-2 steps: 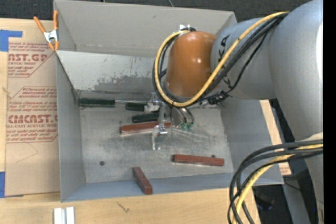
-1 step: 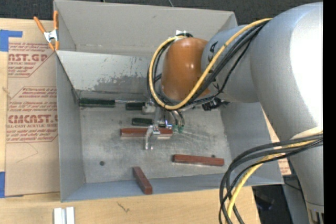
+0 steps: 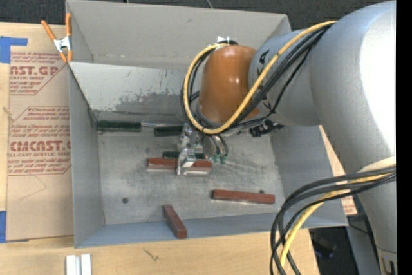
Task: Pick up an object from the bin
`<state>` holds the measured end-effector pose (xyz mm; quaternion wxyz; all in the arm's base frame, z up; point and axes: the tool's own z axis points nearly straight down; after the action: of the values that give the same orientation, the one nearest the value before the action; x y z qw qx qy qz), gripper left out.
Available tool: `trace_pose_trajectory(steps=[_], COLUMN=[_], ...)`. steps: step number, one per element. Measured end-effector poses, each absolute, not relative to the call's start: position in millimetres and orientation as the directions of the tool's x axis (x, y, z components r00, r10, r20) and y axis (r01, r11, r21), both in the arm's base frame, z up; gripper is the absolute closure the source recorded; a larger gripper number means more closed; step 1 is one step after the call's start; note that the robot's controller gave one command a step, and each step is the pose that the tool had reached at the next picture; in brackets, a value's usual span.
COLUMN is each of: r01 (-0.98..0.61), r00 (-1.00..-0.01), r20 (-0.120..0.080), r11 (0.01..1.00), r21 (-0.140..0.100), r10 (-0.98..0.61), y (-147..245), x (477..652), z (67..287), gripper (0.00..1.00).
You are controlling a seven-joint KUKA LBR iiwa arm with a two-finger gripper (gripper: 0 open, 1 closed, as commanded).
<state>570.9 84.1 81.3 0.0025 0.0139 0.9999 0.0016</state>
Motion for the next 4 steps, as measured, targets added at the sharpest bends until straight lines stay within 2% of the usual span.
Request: trace_pose_trajectory(steps=[2, 3, 4], r01=[0.028, 0.028, 0.028], r00=[-1.0, -1.0, -1.0], r20=[-0.002, 0.004, 0.0], r11=[1.0, 1.0, 1.0], r21=[0.002, 0.001, 0.002], r10=[0.028, 0.028, 0.028], y=[84, 84, 84], x=[570.2, 568.6, 569.8], z=[83, 94, 105], gripper=[1.0, 1.0, 1.0])
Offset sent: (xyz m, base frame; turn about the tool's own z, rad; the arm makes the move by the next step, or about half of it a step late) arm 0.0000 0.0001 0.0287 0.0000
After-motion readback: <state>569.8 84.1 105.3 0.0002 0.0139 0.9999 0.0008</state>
